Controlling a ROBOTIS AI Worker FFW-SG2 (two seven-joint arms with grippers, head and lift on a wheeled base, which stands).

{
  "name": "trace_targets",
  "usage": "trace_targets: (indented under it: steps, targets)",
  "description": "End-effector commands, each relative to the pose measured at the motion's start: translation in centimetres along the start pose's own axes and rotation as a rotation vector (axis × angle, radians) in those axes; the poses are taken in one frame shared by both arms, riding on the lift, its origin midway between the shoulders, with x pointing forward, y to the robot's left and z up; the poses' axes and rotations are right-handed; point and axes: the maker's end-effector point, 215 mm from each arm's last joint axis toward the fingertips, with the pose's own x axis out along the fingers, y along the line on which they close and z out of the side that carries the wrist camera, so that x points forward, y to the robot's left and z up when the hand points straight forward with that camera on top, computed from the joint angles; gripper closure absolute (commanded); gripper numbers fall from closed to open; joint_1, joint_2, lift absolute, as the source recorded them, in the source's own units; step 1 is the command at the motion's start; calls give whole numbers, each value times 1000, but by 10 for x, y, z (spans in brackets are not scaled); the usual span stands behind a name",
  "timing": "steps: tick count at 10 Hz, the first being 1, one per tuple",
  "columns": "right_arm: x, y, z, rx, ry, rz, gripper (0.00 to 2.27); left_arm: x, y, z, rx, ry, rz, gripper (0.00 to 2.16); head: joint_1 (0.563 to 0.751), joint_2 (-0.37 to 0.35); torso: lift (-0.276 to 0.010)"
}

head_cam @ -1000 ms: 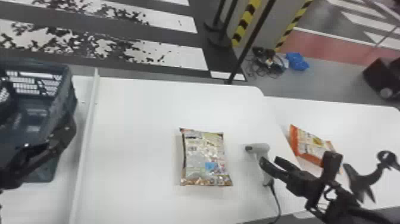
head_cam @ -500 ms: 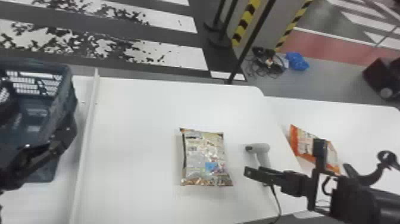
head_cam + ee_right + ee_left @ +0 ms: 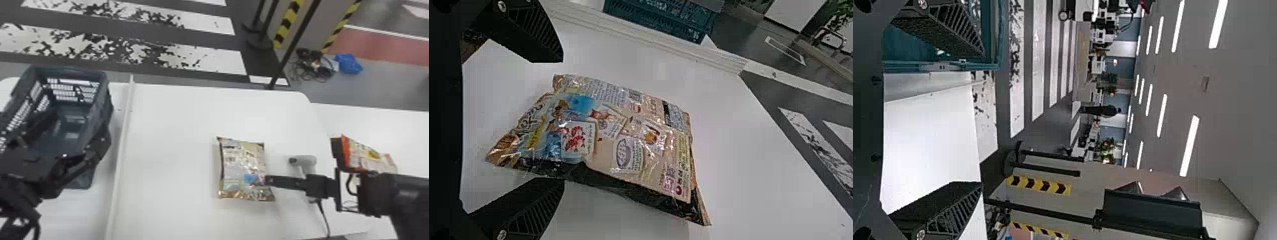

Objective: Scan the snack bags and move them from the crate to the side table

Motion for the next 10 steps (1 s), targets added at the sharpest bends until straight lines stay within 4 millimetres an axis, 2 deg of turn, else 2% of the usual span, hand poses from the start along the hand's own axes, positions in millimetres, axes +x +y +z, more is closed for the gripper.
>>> trace_targets:
  steps: [1, 3, 4, 5, 6, 7, 8, 10]
  targets:
    - [14, -7, 3, -20, 25, -7, 73, -3, 3, -1, 5, 4, 8, 66, 695, -211, -87]
    - [24, -11, 7, -50, 40, -9, 73, -3, 4, 0, 4, 3, 9, 66, 695, -194, -87]
    - [30, -10, 3, -50, 57, -4, 93, -3, 4, -1, 5, 4, 10, 70, 695, -189, -87]
    - [33, -10, -2, -50, 69, -5, 279, -1, 4, -1, 6, 3, 9, 66, 695, -185, -87]
    - [37, -9, -3, -61, 84, -3, 839, 1, 4, -3, 4, 10, 9, 66, 695, -179, -87]
    - [39, -13, -4, -84, 93, -19, 1774, 2, 3, -5, 3, 15, 7, 66, 695, -174, -87]
    - [39, -17, 2, -118, 75, -26, 2236, 2, 4, -8, 3, 19, 8, 66, 695, -173, -87]
    - [35, -25, 11, -139, 26, -28, 2236, 2, 4, -10, 1, 22, 8, 66, 695, -178, -87]
